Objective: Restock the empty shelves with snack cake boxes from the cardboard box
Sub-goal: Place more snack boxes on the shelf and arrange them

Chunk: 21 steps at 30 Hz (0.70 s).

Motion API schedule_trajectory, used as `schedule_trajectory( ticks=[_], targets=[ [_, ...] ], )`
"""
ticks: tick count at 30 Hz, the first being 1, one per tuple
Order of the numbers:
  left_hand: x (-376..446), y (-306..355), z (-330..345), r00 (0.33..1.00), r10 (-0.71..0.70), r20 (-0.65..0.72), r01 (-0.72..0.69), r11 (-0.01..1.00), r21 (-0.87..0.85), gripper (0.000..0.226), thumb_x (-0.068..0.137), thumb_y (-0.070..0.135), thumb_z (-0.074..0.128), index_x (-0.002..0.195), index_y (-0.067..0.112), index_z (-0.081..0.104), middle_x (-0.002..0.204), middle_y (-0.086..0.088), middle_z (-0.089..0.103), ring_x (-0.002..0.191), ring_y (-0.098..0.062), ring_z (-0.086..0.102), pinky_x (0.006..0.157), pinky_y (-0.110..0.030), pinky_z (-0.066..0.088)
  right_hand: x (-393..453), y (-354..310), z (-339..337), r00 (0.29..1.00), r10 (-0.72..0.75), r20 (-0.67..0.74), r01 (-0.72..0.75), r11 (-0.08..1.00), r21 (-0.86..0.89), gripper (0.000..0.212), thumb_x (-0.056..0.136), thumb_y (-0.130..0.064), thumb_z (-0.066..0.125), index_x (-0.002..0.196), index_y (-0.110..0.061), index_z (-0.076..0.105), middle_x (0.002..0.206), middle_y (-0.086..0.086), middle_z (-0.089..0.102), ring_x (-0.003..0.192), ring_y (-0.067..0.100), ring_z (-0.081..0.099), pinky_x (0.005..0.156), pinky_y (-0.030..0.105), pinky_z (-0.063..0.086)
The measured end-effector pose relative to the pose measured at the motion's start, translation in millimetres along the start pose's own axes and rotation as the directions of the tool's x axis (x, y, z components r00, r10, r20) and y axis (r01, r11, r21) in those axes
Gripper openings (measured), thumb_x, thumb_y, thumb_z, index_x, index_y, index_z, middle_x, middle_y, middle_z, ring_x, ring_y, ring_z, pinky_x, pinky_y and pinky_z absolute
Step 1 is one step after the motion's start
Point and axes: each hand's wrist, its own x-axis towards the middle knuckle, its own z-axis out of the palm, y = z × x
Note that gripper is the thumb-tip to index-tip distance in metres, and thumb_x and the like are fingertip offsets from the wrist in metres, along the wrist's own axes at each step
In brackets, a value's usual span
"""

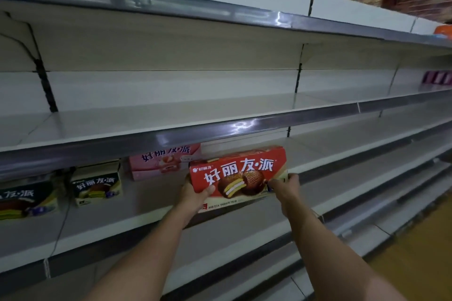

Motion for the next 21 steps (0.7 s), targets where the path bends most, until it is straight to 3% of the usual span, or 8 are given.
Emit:
schedule_trajectory(
  ticks=[4,6,8,14,18,21],
  targets=[
    [14.3,4.4,9.8,0.995,-0.014,-0.099,0.028,0.99,0.139,0.054,0.086,0.03,0.068,0.133,0.017,0.045,0.126,-0.007,0.059,0.111,-0.027,0.058,0.098,-0.045,0.046,37.5,4.3,3.5,1.0,0.005,0.007,-0.003,0.974,-0.227,0.041,0.082,-0.011,0.072,0.11,-0.014,0.042,0.102,0.007,0.057,0.1,0.025,0.059,0.089,0.042,0.051],
    [22.1,9.5,13.8,0.987,0.001,-0.161,0.038,0.97,0.238,0.052,0.087,0.03,0.068,0.132,0.013,0.048,0.127,-0.01,0.057,0.114,-0.029,0.056,0.098,-0.04,0.044,53.0,12.6,4.9,1.0,-0.024,-0.016,0.016,0.919,-0.394,0.045,0.076,-0.027,0.077,0.109,-0.019,0.047,0.108,0.009,0.06,0.105,0.03,0.059,0.09,0.05,0.052],
    [31.3,13.5,16.3,0.98,0.018,-0.199,0.056,0.932,0.358,0.052,0.088,0.033,0.066,0.131,0.009,0.05,0.126,-0.012,0.057,0.114,-0.03,0.056,0.093,-0.035,0.043,65.7,18.2,7.2,0.997,-0.068,-0.041,0.038,0.865,-0.5,0.046,0.075,-0.033,0.076,0.111,-0.018,0.051,0.109,0.011,0.06,0.106,0.03,0.057,0.09,0.05,0.051],
    [60.9,10.4,16.3,0.977,0.017,-0.213,0.106,0.824,0.556,0.057,0.086,0.056,0.057,0.131,0.023,0.048,0.123,-0.005,0.062,0.107,-0.026,0.06,0.09,-0.035,0.048,86.1,9.5,15.4,0.997,-0.075,0.011,0.073,0.9,-0.431,0.041,0.082,-0.021,0.073,0.114,-0.008,0.051,0.109,0.013,0.062,0.098,0.029,0.061,0.082,0.04,0.051],
    [70.5,19.6,31.4,0.974,0.029,-0.225,0.107,0.817,0.567,0.055,0.091,0.047,0.057,0.135,0.018,0.044,0.129,-0.007,0.058,0.114,-0.028,0.057,0.086,-0.031,0.04,110.0,12.6,14.3,0.994,-0.103,0.031,0.106,0.903,-0.417,0.04,0.083,-0.029,0.071,0.111,-0.008,0.051,0.106,0.012,0.062,0.097,0.029,0.06,0.088,0.046,0.051],
    [78.8,22.7,44.2,0.969,0.039,-0.246,0.109,0.821,0.561,0.05,0.09,0.044,0.059,0.131,0.018,0.047,0.126,-0.007,0.06,0.112,-0.027,0.058,0.092,-0.036,0.045,132.0,13.5,11.4,0.996,-0.074,0.059,0.091,0.92,-0.382,0.042,0.083,-0.026,0.071,0.115,-0.007,0.05,0.11,0.013,0.062,0.101,0.03,0.06,0.091,0.045,0.049]
  ],
)
